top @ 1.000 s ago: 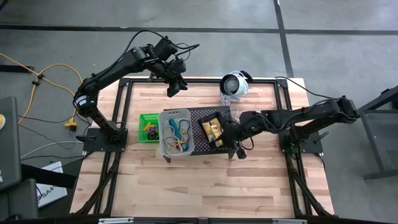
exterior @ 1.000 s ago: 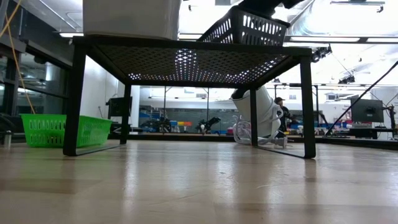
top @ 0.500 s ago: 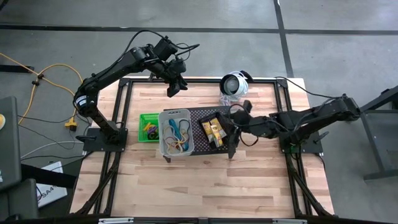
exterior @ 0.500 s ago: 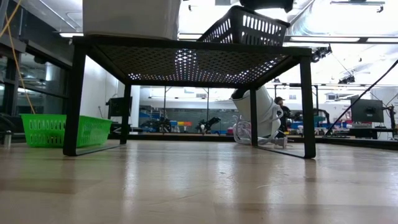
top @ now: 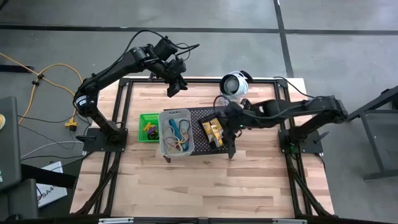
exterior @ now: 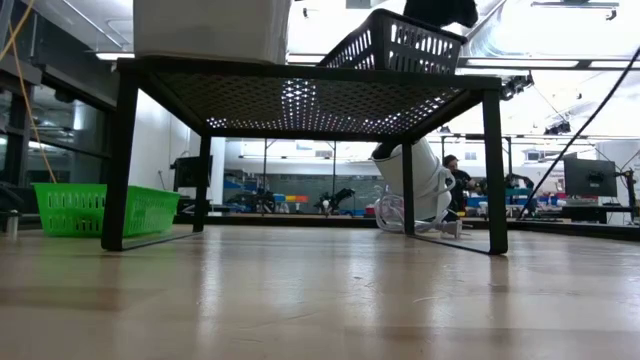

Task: Pick & Place Office Desk Supplies
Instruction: Put the black bin with the crayon boxes on the shelf

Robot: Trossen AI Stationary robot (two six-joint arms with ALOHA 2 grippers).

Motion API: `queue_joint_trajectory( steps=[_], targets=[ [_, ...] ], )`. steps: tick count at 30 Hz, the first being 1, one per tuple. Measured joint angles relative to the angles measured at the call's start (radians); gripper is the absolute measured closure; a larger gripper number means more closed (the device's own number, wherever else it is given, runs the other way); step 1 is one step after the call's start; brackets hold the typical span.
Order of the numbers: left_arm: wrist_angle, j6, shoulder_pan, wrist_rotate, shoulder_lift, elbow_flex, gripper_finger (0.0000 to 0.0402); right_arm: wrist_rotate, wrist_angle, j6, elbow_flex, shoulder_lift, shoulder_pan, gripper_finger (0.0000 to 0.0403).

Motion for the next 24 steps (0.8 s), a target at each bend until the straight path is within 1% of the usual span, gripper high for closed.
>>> queue_joint_trajectory(
  steps=[4, 8, 13, 16, 18, 24],
  targets=[
    [0.0, 0.0, 0.0, 0.0, 0.0, 0.0, 0.0285, -0.024, -0.113, 0.036, 0.098, 0.054, -0.021, 0.0286],
    [0.0, 0.0, 0.0, 0.0, 0.0, 0.0, 0.0285, -0.039, -0.16, 0.095, 0.155, 0.059, -0.043, 0.0286],
    [0.0, 0.0, 0.0, 0.0, 0.0, 0.0, 0.0285, -0.156, -0.217, 0.2, 0.163, 0.06, -0.095, 0.0286],
    [0.0, 0.0, 0.0, 0.0, 0.0, 0.0, 0.0285, -0.219, -0.236, 0.229, 0.163, 0.061, -0.12, 0.0286],
    [0.0, 0.0, 0.0, 0.0, 0.0, 0.0, 0.0285, -0.245, -0.234, 0.242, 0.164, 0.072, -0.127, 0.0286],
    [0.0, 0.01, 0.0, 0.0, 0.0, 0.0, 0.0285, -0.266, -0.233, 0.244, 0.164, 0.088, -0.129, 0.0286]
  ],
)
